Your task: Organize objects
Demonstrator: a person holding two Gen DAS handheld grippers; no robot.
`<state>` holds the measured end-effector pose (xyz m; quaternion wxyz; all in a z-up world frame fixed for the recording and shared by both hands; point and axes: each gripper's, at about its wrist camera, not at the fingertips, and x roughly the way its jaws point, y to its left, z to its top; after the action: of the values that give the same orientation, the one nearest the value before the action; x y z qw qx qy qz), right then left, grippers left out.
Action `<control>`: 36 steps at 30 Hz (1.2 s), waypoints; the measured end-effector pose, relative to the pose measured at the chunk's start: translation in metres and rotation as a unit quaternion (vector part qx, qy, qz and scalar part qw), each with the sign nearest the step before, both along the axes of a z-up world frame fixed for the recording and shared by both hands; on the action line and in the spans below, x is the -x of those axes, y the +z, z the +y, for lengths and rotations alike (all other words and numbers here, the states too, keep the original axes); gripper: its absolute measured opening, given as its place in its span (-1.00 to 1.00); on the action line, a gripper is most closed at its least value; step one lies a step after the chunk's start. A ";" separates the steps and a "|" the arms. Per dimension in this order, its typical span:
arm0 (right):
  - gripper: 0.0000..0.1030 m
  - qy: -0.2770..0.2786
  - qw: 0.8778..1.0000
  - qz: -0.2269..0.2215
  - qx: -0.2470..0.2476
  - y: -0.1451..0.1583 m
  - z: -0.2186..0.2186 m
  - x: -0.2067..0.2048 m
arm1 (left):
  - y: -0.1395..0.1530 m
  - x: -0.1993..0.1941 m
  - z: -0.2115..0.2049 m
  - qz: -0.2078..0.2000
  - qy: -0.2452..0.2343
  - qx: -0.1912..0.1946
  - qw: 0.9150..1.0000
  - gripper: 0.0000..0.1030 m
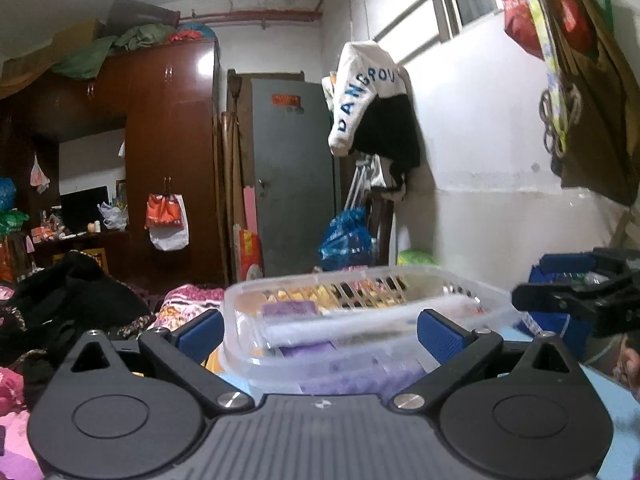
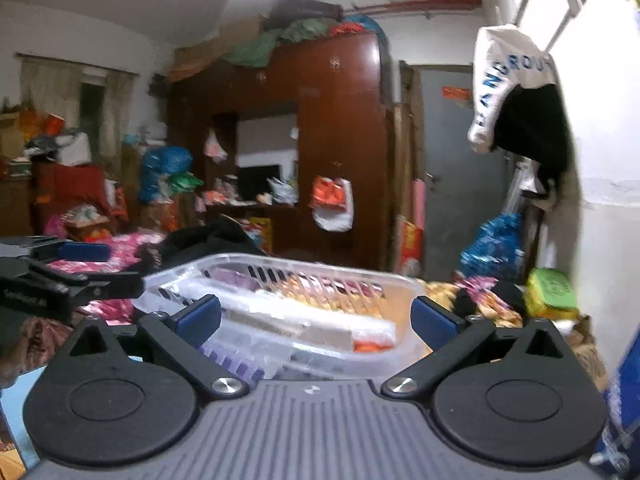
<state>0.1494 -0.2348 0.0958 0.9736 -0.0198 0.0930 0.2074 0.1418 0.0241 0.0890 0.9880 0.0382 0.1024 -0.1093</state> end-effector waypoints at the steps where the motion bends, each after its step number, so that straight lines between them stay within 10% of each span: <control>1: 1.00 -0.031 0.999 0.021 0.004 0.002 0.003 0.003 | 0.000 0.008 -0.001 0.005 0.000 0.000 1.000 1.00; 5: 1.00 -0.118 0.992 0.030 0.040 0.004 0.012 0.029 | 0.001 0.043 -0.003 0.003 -0.009 0.003 1.000 1.00; 13: 1.00 -0.078 0.994 0.055 -0.061 -0.021 -0.012 0.058 | -0.024 0.050 -0.008 0.029 0.012 0.004 1.000 1.00; 36: 1.00 -0.090 0.995 0.032 -0.022 -0.031 0.005 0.072 | -0.031 0.055 -0.026 0.040 0.009 -0.001 0.999 1.00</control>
<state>0.0772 -0.2302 0.0644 0.9851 0.0165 0.1208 0.1215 0.0867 -0.0017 0.0577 0.9840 0.0339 0.1425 -0.1018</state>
